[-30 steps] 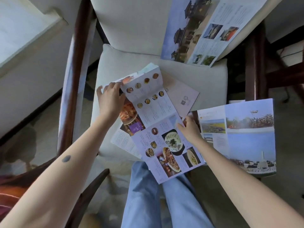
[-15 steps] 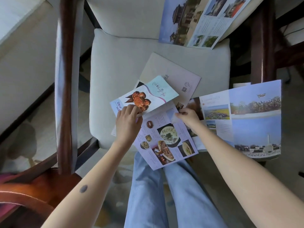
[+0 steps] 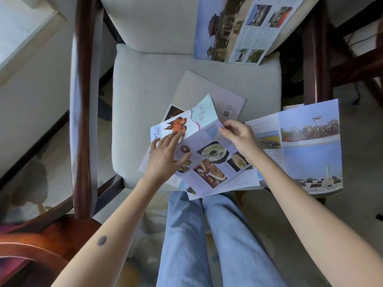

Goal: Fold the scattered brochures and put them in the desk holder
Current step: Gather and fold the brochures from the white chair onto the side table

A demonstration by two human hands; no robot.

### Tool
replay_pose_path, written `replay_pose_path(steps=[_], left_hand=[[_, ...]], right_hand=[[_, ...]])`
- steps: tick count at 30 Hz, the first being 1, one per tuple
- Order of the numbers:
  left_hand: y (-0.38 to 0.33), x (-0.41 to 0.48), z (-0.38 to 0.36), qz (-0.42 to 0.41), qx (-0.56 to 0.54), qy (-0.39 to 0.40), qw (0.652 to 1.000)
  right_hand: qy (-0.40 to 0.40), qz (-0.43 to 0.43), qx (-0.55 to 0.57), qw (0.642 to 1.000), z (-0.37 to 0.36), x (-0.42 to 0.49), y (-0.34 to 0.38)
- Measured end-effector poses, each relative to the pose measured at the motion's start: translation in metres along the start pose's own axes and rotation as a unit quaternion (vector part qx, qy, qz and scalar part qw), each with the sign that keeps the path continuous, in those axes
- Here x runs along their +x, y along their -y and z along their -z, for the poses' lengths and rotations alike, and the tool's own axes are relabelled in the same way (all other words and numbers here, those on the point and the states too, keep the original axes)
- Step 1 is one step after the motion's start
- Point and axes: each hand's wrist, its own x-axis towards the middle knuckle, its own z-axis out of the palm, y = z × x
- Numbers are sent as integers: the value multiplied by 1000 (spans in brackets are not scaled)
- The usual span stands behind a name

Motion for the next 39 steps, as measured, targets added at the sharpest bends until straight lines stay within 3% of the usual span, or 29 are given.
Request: replay_pose_path(steps=[7,10,13,15,21,25,31,39], left_hand=[[-3,3,14,29,-75,-124,989],[0,1,30,13,-89,-135,987],[3,-1,45,2,-73,-155,985],[3,-2,57,1,-87,-174,981],[1,-13,77,36,-179,-212,960],[-10,-26,78,23,-197,-193,961],[-32,-39,68,-86,-91,-151,981],[-35,-40,67,-135,-29,-116,984]], right_hand=[[-27,30,37,998,-7,7,5],[8,-7,-82,997,-6,10,-12],[76,-71,-232,967,-7,11,-33],[83,-111,-246,959,-6,10,-39],[109,-163,-119,973,-9,3,-37],[110,-217,75,967,-6,-8,-25],[103,-191,171,961,2,-14,-5],[93,-151,240,954,19,-22,13]])
